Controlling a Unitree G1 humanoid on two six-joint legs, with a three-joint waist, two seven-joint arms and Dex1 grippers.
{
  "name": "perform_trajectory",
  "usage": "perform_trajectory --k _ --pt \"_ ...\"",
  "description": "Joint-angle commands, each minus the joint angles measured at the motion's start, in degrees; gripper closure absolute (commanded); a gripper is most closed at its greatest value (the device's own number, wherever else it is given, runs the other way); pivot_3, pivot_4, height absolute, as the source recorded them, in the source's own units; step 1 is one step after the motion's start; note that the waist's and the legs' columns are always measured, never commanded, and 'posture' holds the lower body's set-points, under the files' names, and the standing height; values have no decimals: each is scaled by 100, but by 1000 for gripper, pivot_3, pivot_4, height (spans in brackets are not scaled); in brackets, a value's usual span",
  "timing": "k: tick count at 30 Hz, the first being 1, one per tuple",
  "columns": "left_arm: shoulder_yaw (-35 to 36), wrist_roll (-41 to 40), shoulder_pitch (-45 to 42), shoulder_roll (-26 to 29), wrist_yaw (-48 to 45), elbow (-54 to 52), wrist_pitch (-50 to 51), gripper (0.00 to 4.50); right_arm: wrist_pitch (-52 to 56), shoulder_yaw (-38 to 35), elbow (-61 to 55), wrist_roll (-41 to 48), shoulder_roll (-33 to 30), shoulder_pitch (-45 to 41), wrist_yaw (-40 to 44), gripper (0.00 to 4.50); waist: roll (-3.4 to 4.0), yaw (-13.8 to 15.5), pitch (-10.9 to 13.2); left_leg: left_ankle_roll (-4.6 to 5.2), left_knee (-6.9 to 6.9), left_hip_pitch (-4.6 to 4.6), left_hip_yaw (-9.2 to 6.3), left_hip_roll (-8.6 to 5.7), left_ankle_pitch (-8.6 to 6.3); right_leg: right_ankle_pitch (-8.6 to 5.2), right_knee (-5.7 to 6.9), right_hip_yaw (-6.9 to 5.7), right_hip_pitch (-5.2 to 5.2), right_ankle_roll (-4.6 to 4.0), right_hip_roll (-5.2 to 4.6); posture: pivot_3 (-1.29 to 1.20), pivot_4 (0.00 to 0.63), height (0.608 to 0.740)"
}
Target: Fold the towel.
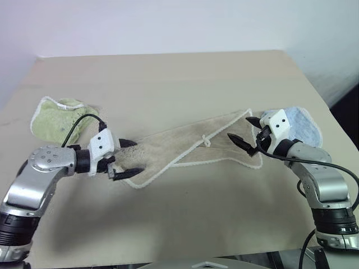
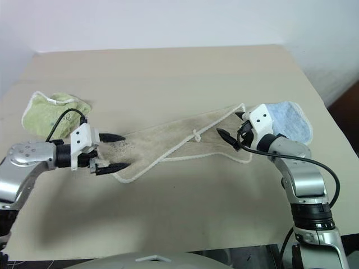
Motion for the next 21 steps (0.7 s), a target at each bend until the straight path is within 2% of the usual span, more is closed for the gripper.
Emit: perform_trajectory --k 1,5,14,21 --pt "-192 94 -126 253 -679 139 -422 0 -147 -28 -45 -32 43 -64 -47 15 0 -1 0 0 0 0 0 0 0 0 0 0 0 0 -1 0 150 728" --pt "-764 563 -431 401 -1309 509 -997 0 -134 -10 -120 -26 112 -4 -101 15 2 10 0 0 0 -1 0 0 0 0 0 -2 0 0 0 0 150 728" --pt "-1481 1251 -774 47 -1305 761 -1313 0 6 -56 -406 40 100 213 -141 15 2 8 0 2 0 -2 1 0 0 1 2 -1 0 3 2 0 150 728" --pt "-1697 1598 -932 -163 -1212 1104 -1498 0 153 -128 -660 98 66 411 -175 15 5 16 -3 3 6 13 1 0 1 0 4 -1 15 2 1 0 150 728"
